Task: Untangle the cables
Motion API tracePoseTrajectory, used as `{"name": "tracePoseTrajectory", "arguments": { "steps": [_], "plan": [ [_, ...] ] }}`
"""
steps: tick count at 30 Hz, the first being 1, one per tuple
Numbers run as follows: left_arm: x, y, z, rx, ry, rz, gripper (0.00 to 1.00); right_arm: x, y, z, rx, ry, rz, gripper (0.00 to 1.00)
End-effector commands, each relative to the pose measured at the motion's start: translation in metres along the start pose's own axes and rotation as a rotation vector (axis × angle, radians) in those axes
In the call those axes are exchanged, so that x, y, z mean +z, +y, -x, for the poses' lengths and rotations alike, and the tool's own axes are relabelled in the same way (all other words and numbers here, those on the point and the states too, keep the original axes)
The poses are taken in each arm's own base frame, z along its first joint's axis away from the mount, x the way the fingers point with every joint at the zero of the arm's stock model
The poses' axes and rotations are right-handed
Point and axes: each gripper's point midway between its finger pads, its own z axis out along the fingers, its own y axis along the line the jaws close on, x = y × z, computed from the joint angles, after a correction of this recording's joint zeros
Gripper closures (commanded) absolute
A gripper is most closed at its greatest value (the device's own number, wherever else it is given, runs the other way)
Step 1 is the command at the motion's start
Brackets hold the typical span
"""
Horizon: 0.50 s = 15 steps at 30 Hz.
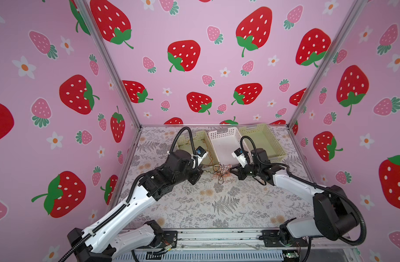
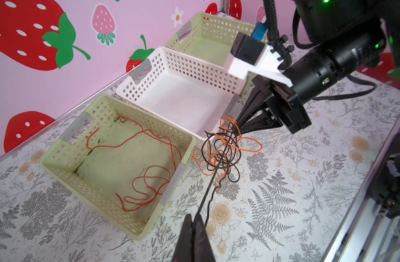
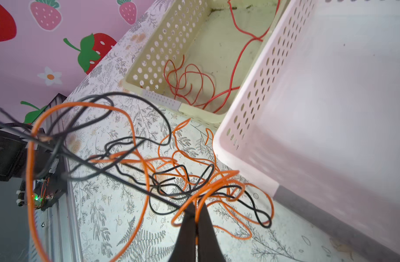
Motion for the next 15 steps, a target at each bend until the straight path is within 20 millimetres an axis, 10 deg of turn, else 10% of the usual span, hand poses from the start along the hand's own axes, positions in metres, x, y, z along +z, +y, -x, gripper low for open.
{"name": "tracePoseTrajectory", "arguments": {
  "steps": [1, 9, 15],
  "plan": [
    [-0.051, 0.032, 0.040, -0.041, -0.185, 0.128, 1.00, -0.019, -0.071, -0.082, 0.166, 0.262, -0.328, 1.00],
    [-0.019, -0.019, 0.038, -0.059, -0.142, -0.172, 1.00, -0.009, -0.036, -0.065, 0.072, 0.215, -0.175, 0.93],
    [-0.004, -0.043, 0.051, -0.042, -0.150, -0.251, 1.00, -0.010, -0.024, -0.061, 0.045, 0.206, -0.145, 0.66]
  ]
}}
